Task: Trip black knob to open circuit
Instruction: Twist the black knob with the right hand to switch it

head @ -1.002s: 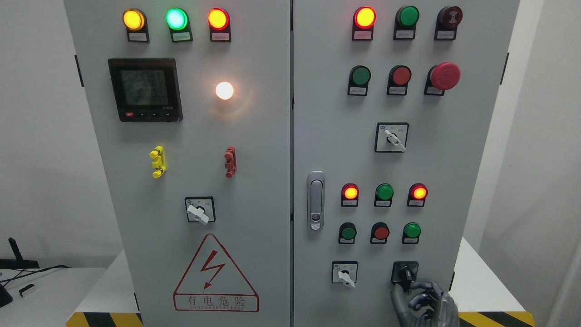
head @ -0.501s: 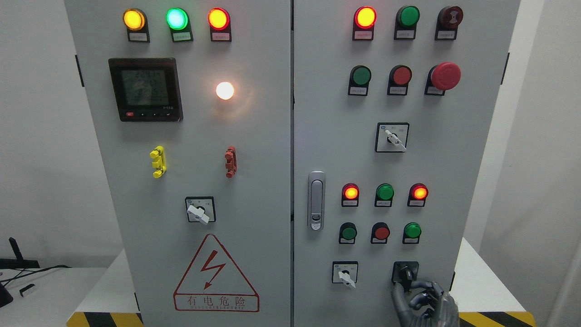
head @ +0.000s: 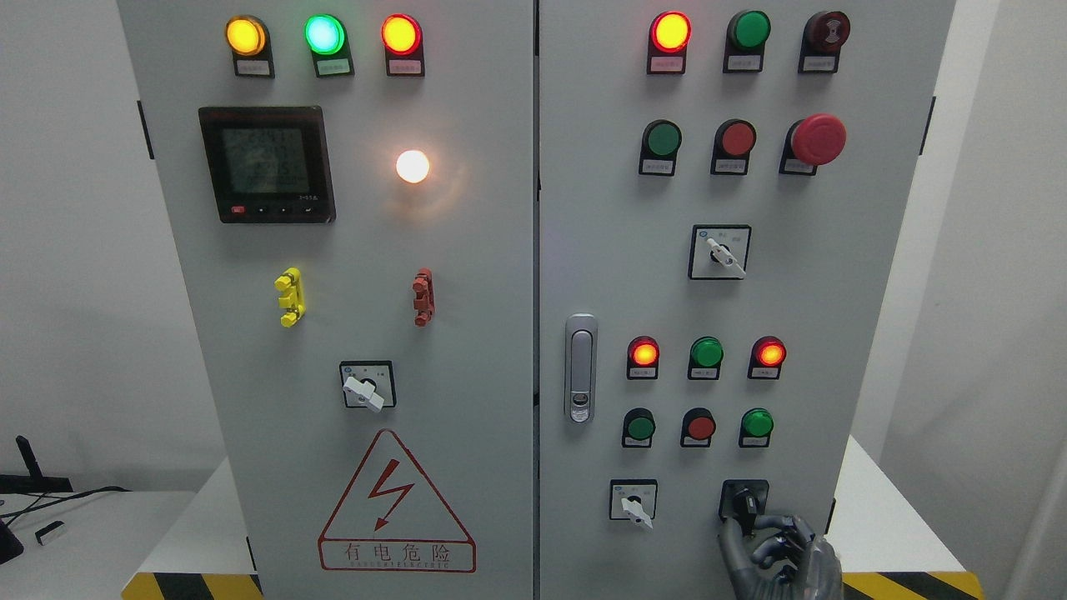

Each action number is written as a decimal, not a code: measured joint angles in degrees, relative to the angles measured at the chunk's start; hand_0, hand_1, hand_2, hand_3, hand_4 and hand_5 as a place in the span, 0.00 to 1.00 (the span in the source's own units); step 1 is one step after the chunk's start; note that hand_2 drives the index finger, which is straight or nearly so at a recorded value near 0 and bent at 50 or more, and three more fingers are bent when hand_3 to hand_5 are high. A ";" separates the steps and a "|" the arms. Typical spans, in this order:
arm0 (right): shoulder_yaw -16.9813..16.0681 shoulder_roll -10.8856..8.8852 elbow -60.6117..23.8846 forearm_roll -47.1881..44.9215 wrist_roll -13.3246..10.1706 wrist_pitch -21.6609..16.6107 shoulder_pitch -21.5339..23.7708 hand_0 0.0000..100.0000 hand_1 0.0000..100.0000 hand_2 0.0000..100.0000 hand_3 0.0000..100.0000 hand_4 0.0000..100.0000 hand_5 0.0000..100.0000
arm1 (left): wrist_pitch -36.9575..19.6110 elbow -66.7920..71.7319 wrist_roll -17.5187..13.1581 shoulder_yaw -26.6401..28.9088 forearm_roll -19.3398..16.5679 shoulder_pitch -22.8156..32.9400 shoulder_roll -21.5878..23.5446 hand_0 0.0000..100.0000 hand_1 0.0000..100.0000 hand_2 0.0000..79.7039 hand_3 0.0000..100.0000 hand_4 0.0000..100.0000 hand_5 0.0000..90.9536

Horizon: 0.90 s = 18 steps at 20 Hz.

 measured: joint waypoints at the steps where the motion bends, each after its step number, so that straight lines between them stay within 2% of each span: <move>1: 0.00 0.00 0.00 -0.01 -0.04 0.00 0.00 0.35 0.76 0.54 0.87 0.85 0.94 | 0.00 0.00 0.00 0.00 0.00 0.00 0.00 0.12 0.39 0.00 0.00 0.00 0.00; 18: 0.33 0.02 -0.04 -0.17 0.73 -0.01 -0.30 0.33 0.74 0.55 0.88 0.85 0.94 | 0.00 -0.01 0.00 0.00 0.00 0.00 0.00 0.12 0.39 0.00 0.00 0.00 0.00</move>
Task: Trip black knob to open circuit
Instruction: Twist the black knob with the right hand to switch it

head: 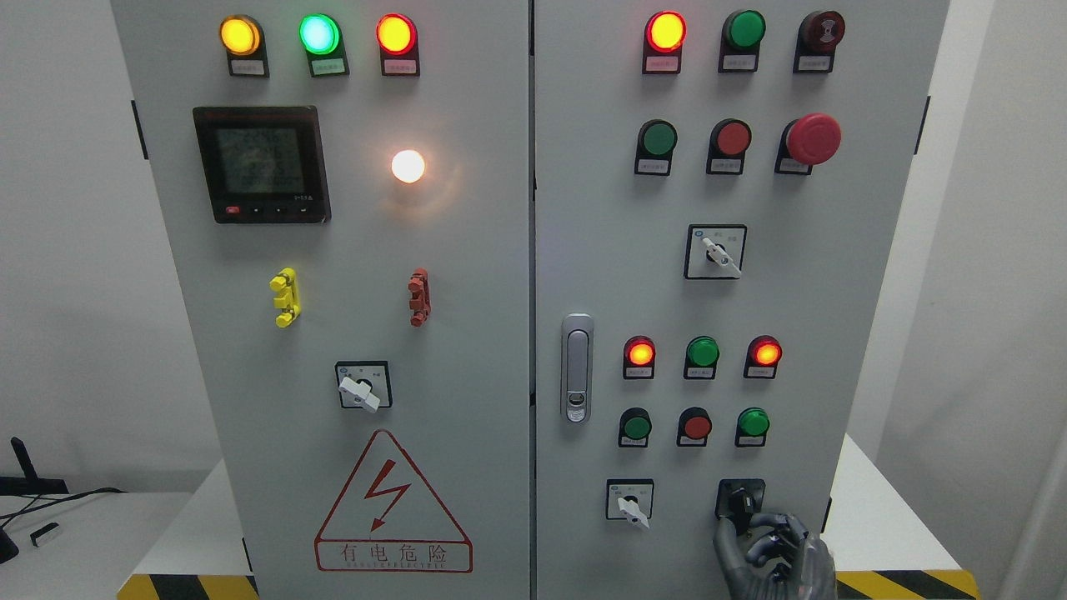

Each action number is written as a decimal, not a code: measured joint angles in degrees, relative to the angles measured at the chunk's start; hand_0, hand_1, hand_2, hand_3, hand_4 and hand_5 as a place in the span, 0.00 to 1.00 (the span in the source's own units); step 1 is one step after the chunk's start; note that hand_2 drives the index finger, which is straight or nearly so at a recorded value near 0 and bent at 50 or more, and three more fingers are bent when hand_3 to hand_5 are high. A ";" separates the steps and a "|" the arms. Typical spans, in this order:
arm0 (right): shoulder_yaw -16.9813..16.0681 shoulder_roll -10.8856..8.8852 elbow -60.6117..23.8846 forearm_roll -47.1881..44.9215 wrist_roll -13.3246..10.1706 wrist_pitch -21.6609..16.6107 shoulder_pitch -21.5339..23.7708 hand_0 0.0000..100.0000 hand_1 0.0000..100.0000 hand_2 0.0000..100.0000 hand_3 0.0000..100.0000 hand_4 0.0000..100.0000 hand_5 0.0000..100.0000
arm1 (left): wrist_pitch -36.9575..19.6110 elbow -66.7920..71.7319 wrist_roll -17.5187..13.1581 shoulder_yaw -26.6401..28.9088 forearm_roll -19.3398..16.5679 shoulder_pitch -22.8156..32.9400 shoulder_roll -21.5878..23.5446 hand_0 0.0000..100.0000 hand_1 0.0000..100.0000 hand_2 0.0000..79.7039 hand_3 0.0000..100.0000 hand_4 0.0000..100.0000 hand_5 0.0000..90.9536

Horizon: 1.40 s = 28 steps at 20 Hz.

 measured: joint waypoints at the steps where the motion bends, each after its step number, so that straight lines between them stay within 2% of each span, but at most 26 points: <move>1: 0.01 0.00 -0.02 -0.01 0.00 0.00 -0.04 0.33 0.74 0.55 0.88 0.85 0.94 | 0.00 0.00 0.00 0.00 0.00 0.00 0.00 0.12 0.39 0.00 0.00 0.00 0.00; 28: 0.78 0.25 -0.16 -1.90 0.04 0.00 -0.24 0.29 0.71 0.59 0.90 0.87 0.95 | 0.00 0.00 0.00 0.00 0.00 0.00 0.00 0.12 0.39 0.00 0.00 0.00 0.00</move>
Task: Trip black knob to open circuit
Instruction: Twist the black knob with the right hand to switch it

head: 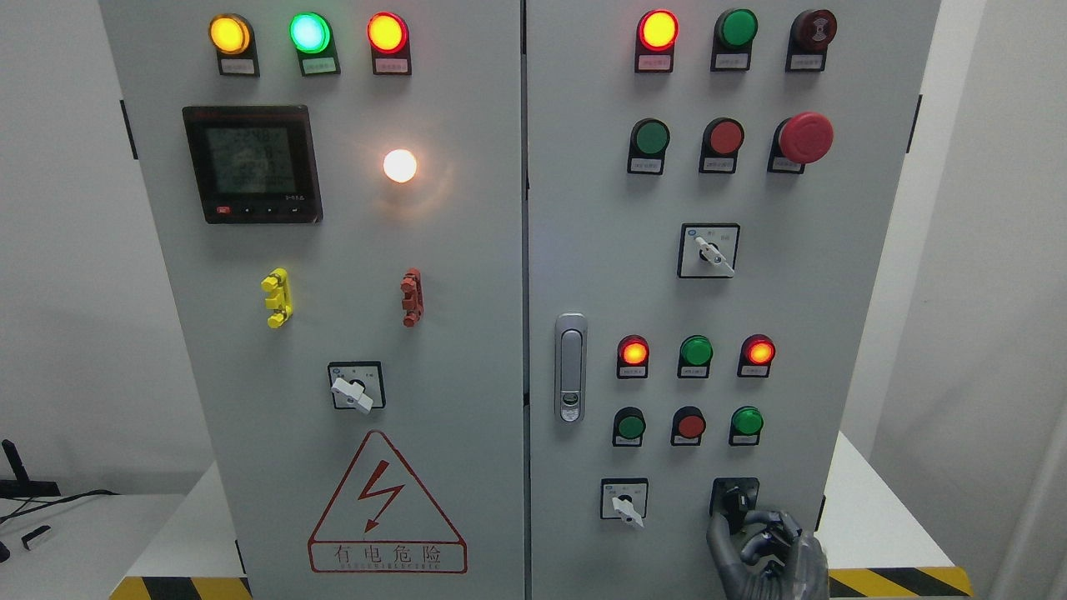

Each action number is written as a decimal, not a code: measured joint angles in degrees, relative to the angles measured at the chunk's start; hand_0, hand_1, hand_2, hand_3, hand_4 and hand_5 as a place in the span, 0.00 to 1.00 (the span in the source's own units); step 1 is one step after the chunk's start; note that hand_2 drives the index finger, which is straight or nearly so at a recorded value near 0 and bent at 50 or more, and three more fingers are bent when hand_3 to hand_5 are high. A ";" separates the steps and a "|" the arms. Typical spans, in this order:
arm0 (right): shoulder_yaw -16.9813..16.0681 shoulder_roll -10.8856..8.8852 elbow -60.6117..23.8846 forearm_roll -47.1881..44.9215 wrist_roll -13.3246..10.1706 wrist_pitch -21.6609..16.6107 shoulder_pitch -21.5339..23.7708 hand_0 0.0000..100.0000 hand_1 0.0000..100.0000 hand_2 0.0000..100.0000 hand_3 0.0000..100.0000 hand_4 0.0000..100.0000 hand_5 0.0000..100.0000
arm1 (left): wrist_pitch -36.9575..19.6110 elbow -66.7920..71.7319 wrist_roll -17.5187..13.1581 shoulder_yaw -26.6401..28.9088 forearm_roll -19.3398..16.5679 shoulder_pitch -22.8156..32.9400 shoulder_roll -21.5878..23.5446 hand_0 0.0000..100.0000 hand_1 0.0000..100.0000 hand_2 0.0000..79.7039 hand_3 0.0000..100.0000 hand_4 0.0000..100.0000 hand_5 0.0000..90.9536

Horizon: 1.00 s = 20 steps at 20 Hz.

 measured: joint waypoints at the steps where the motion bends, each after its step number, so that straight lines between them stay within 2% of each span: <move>1: 0.05 0.00 0.00 -0.02 0.00 0.00 0.00 0.29 0.71 0.59 0.90 0.87 0.95 | 0.00 0.00 0.00 0.00 0.00 0.00 0.00 0.12 0.39 0.00 0.00 0.00 0.00; 20: 0.77 0.03 -0.16 -3.49 0.35 0.87 -0.16 0.29 0.71 0.60 0.91 0.88 0.95 | 0.00 0.00 0.00 0.00 0.00 0.00 0.00 0.12 0.39 0.00 0.00 0.00 0.00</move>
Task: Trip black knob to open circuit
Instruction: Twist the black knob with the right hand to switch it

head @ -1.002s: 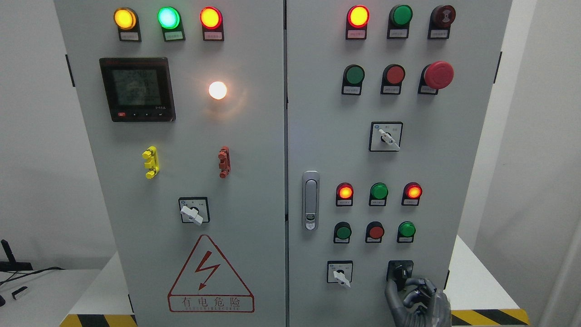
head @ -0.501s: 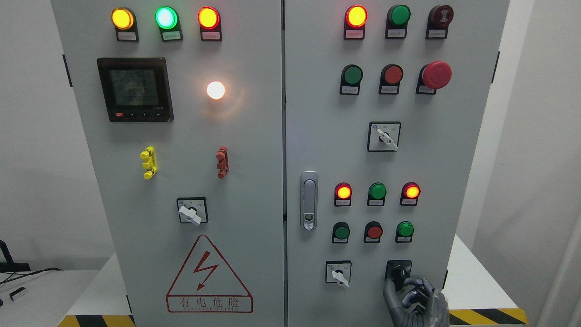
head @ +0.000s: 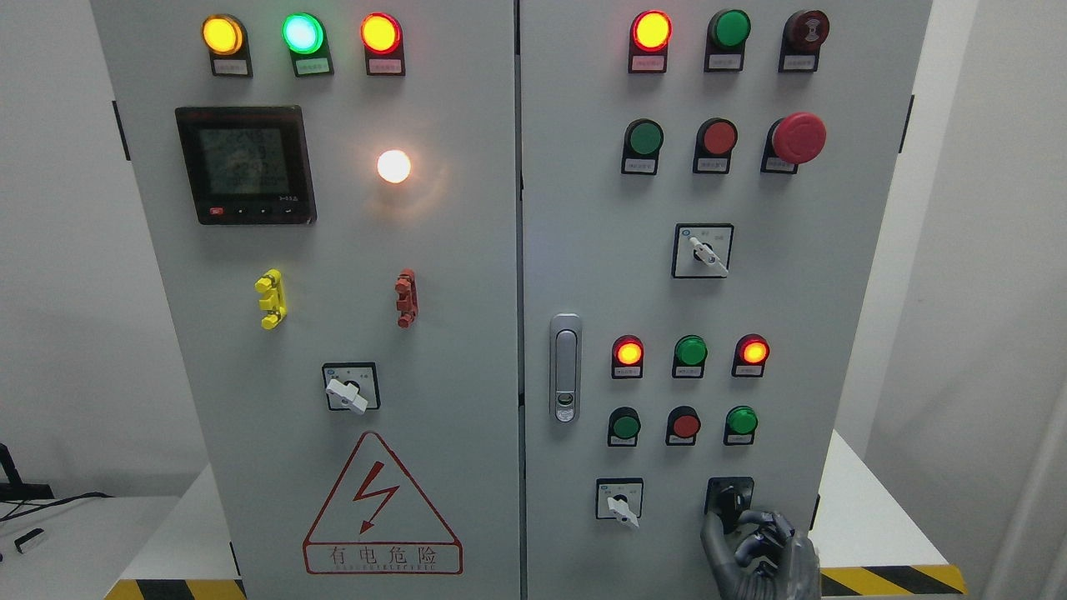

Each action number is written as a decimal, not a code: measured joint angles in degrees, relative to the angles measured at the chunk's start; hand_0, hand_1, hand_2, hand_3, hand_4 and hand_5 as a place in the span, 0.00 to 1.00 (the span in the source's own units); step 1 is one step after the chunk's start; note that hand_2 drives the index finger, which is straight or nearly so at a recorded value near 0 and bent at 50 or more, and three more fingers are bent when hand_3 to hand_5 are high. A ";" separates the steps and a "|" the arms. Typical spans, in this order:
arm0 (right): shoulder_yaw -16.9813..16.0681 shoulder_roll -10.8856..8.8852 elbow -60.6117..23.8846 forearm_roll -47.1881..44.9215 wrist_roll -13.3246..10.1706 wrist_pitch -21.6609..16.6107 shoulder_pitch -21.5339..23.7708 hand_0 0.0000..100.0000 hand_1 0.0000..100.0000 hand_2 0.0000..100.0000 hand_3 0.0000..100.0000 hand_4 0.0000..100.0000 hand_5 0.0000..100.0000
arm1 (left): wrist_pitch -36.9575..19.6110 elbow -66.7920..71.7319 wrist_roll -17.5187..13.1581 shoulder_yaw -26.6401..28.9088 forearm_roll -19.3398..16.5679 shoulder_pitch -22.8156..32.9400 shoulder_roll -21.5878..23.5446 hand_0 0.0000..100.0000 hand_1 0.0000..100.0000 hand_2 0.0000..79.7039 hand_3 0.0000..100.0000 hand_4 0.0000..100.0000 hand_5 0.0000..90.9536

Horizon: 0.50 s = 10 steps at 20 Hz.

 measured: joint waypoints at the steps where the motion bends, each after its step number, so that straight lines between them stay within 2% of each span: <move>1: 0.03 0.00 -0.01 -0.25 0.01 0.06 -0.04 0.29 0.71 0.60 0.92 0.88 0.95 | 0.00 0.00 0.00 0.00 0.00 0.00 0.00 0.12 0.39 0.00 0.00 0.00 0.00; 10: 0.24 0.00 -0.06 -1.31 0.08 0.10 -0.23 0.29 0.71 0.60 0.92 0.88 0.95 | 0.00 0.00 0.00 0.00 0.00 0.00 0.00 0.12 0.39 0.00 0.00 0.00 0.00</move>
